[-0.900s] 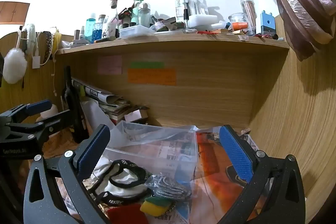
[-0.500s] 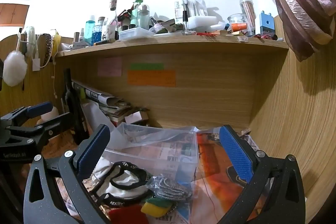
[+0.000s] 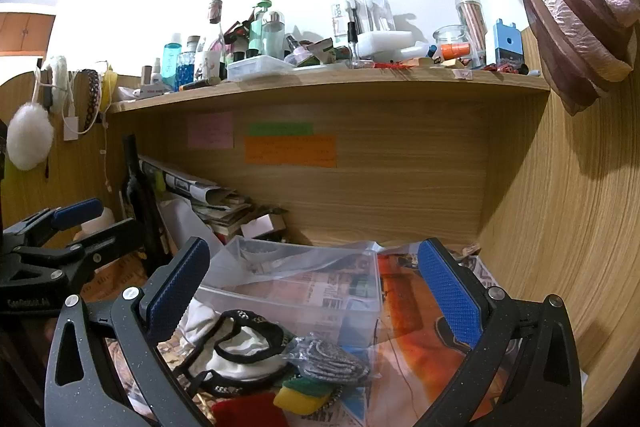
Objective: Organize soft objects
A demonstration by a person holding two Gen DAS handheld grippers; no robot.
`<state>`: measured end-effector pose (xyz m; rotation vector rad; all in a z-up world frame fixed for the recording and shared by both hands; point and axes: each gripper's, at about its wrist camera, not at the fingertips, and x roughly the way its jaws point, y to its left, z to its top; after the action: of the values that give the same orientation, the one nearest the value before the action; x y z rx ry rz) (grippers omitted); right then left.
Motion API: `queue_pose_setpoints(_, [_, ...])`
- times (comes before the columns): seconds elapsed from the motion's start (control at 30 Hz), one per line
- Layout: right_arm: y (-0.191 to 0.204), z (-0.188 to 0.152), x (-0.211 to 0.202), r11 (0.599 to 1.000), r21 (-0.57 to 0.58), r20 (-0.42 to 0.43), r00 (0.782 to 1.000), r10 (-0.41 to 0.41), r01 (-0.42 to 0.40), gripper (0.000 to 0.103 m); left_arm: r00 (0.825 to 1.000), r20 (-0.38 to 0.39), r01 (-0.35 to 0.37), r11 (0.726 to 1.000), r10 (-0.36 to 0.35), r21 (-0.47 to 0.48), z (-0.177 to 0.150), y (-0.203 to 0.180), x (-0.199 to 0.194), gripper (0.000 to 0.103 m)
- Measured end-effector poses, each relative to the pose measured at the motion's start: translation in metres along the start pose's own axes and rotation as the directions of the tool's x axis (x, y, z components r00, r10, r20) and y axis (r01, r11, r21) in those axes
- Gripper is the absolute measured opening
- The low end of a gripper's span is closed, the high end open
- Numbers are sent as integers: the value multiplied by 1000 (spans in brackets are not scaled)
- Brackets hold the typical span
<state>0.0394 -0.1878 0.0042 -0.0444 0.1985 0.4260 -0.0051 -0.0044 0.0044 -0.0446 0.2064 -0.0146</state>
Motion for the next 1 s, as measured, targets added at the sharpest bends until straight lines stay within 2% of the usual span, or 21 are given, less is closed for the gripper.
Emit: queue_pose_setpoints(1.0, [2,3,-6,1000,14,11,1000,9,-9,103,1000,2,1,1000,-1,1,0,-1,0,103])
